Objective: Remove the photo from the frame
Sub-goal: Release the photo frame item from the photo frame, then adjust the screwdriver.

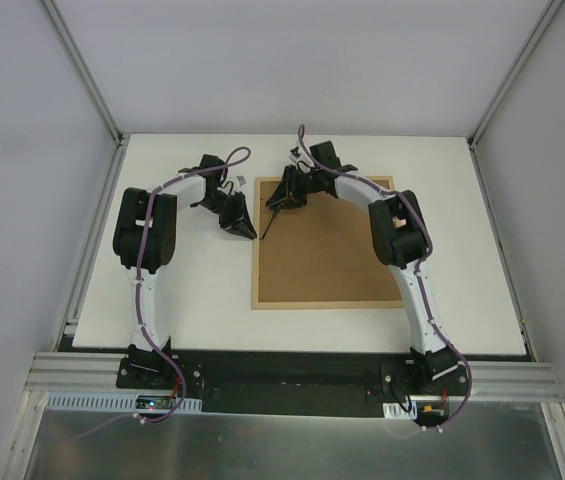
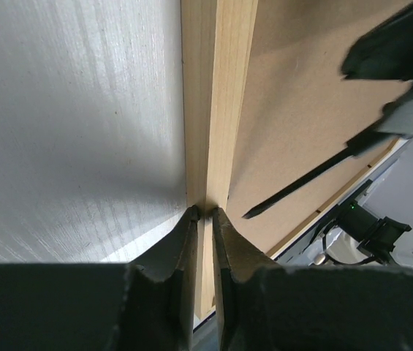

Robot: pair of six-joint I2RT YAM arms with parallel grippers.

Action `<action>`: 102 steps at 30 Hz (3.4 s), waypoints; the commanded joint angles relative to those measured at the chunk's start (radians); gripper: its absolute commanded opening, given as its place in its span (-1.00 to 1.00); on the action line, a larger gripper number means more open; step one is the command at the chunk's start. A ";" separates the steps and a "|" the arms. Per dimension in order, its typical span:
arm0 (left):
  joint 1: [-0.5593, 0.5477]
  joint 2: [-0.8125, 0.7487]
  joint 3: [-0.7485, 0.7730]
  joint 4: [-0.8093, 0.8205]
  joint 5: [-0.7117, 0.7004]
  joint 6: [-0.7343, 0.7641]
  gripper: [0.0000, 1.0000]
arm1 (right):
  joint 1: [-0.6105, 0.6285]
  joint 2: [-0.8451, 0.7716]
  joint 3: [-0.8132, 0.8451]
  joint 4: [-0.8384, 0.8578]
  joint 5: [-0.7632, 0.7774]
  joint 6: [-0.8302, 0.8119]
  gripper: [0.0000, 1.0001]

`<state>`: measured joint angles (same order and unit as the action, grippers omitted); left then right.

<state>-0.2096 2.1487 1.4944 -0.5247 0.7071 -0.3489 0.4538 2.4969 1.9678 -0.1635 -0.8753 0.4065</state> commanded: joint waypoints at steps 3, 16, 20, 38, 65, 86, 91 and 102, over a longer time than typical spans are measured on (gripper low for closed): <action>-0.010 -0.018 -0.020 -0.005 -0.057 0.007 -0.84 | -0.032 -0.098 0.019 -0.024 0.025 -0.080 -0.99; -0.010 -0.019 -0.023 -0.005 -0.041 -0.007 -0.85 | 0.034 0.009 0.055 -0.008 0.065 -0.086 -0.99; -0.011 -0.023 -0.029 -0.006 -0.035 -0.007 -0.85 | 0.040 0.025 0.101 -0.002 0.067 -0.063 -0.99; -0.011 -0.026 -0.029 -0.005 -0.031 -0.012 -0.86 | -0.010 0.013 0.111 0.045 0.041 -0.035 -0.99; -0.010 -0.050 -0.048 0.000 -0.029 -0.032 -0.86 | 0.043 -0.012 -0.101 0.152 0.033 -0.048 -0.99; -0.005 -0.184 0.050 0.038 0.069 0.057 -0.21 | -0.009 -0.230 -0.202 0.377 -0.143 0.228 -0.99; -0.020 -0.168 0.095 0.051 0.225 0.057 -0.13 | -0.035 -0.299 -0.309 0.631 -0.175 0.432 -0.99; -0.053 -0.174 0.058 0.175 0.425 -0.057 -0.13 | -0.040 -0.339 -0.394 0.840 -0.217 0.557 -0.99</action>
<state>-0.2741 2.0140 1.5715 -0.4236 1.0248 -0.3389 0.4103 2.2169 1.5948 0.5064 -1.0378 0.8818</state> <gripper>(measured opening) 0.434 0.277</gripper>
